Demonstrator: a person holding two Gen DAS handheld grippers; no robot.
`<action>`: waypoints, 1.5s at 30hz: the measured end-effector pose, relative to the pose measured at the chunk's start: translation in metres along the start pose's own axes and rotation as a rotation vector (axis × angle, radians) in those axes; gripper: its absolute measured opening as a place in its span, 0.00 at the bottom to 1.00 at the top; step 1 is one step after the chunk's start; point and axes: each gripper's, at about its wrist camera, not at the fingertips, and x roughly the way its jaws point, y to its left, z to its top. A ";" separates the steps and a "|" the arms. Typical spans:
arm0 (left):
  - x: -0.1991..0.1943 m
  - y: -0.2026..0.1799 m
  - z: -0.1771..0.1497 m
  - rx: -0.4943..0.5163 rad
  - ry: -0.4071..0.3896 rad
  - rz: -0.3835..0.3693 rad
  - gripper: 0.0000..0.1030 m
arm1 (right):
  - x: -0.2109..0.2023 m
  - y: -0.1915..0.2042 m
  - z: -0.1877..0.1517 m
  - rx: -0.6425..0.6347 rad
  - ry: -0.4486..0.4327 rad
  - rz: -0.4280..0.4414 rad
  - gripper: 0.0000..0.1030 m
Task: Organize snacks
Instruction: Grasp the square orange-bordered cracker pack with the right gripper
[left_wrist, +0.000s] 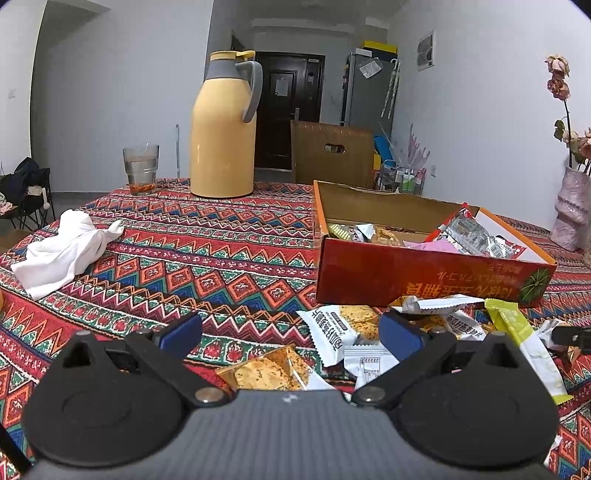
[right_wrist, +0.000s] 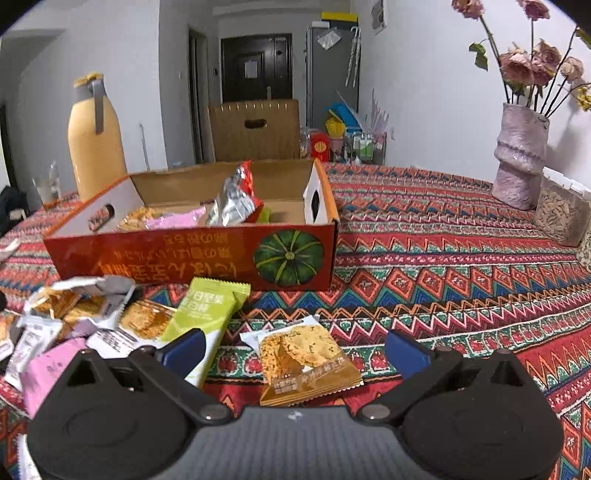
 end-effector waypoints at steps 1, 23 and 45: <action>0.000 0.000 0.000 -0.001 0.001 0.001 1.00 | 0.005 0.000 0.000 -0.001 0.013 -0.007 1.00; 0.003 0.003 0.000 -0.013 0.013 0.011 1.00 | 0.039 -0.010 -0.004 0.020 0.095 -0.020 1.00; 0.001 0.004 0.001 -0.019 0.014 0.027 1.00 | -0.011 0.001 -0.016 -0.014 -0.200 -0.024 0.55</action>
